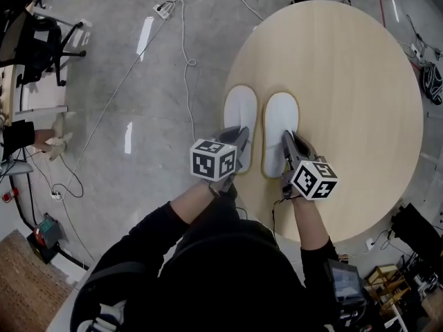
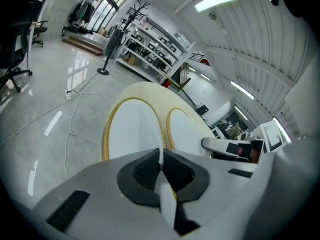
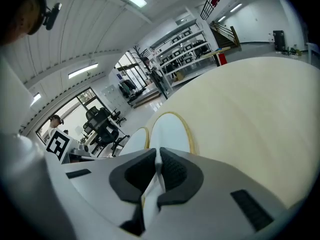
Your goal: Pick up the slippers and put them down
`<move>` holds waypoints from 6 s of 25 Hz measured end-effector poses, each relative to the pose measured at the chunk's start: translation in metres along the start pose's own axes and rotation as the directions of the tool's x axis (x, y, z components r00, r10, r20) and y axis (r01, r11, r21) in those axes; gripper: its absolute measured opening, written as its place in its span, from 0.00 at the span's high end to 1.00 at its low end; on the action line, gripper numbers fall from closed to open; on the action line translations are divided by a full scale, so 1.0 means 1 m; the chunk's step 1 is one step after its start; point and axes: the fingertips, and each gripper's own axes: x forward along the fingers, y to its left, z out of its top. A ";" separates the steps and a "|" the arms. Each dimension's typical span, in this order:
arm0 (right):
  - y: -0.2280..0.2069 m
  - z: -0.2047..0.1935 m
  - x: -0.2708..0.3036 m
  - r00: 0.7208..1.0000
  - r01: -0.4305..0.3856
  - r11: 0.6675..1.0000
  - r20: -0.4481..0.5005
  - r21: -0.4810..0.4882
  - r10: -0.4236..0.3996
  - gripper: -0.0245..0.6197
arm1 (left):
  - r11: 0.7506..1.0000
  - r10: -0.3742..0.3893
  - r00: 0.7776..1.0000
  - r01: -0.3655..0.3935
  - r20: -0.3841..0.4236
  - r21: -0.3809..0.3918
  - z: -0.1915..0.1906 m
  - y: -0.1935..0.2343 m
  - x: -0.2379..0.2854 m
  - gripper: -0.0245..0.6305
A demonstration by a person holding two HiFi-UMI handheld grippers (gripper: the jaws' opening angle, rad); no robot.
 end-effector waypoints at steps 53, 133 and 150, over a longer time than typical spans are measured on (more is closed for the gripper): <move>-0.084 -0.073 -0.643 0.720 0.037 0.988 0.681 0.152 -0.131 0.92 | 0.794 -0.512 0.852 0.421 0.109 0.438 -0.219 -0.555 -0.131 0.92; -0.539 -0.022 -0.635 0.874 0.231 0.934 0.365 0.272 -0.322 0.92 | 0.947 -0.193 0.972 0.221 -0.136 0.235 -0.280 -0.658 0.292 0.92; -0.620 -0.006 -0.546 0.951 0.156 0.928 0.203 0.339 -0.234 0.92 | 0.951 -0.078 0.974 0.137 -0.214 0.276 -0.280 -0.657 0.392 0.91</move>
